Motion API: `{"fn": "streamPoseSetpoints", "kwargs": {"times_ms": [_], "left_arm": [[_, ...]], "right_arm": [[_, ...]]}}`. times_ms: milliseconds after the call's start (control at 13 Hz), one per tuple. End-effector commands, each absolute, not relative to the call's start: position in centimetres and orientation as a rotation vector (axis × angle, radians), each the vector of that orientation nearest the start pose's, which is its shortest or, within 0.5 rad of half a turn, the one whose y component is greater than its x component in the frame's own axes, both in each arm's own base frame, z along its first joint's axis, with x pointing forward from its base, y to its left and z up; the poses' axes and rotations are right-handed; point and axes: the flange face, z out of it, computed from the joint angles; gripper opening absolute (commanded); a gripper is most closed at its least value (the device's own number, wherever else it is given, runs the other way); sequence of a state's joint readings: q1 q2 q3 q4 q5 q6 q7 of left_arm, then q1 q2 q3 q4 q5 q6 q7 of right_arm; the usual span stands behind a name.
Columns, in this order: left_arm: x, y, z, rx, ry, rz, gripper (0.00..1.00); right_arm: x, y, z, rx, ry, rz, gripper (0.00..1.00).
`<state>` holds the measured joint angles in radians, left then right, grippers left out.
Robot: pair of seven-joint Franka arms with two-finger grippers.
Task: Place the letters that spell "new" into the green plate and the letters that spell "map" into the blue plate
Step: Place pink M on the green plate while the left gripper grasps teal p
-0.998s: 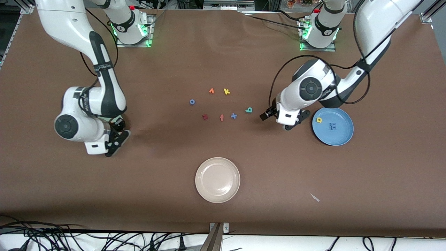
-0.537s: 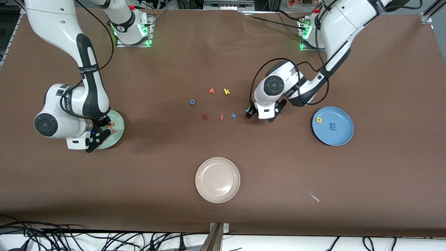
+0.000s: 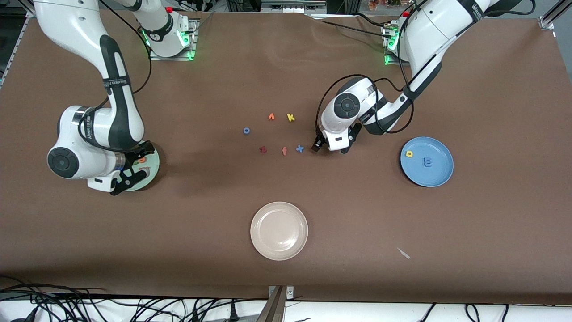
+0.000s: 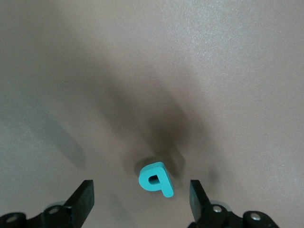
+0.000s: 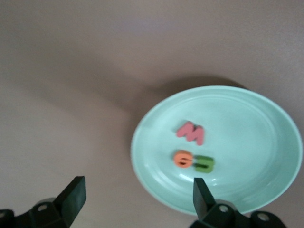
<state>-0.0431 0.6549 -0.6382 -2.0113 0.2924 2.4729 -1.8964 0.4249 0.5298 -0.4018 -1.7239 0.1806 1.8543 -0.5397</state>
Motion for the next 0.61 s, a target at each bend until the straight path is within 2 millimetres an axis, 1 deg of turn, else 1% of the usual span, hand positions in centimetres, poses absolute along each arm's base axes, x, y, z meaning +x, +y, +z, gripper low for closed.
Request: {"fn": "streamPoseSetpoints", "kwargs": {"times_ms": [0,77,153,230,307,384,460,537], "left_arm": [[46.1,-37.4,17.4,-2.685,-1.641,0.283,0.90],[45.9,-37.4,17.0,-2.677,-1.641,0.282,0.90],[45.7,-37.6,16.7,-2.678,-1.632,0.278,0.89],[45.7,-37.5,16.5,-2.672,-1.638,0.274,0.83],[45.7,-37.6,16.4,-2.673,-1.635,0.265,0.81],[45.7,-37.6,16.4,-2.671,-1.639,0.260,0.78],[45.9,-37.6,16.6,-2.674,-1.641,0.256,0.76],[46.0,-37.7,16.6,-2.674,-1.645,0.256,0.73]], "right_arm": [[61.8,8.8,29.9,-3.011,-0.551,0.559,1.00],[61.5,10.1,30.7,-3.034,-0.484,0.554,1.00],[61.2,11.1,31.0,-3.054,-0.420,0.571,1.00],[60.9,12.5,31.8,-3.070,-0.378,0.556,1.00],[60.5,13.6,32.5,-3.092,-0.348,0.559,1.00],[60.1,15.5,32.9,-3.107,-0.332,0.554,1.00],[59.8,16.1,33.8,-3.137,-0.260,0.540,1.00],[59.5,17.0,35.1,-3.156,-0.237,0.508,1.00]]}}
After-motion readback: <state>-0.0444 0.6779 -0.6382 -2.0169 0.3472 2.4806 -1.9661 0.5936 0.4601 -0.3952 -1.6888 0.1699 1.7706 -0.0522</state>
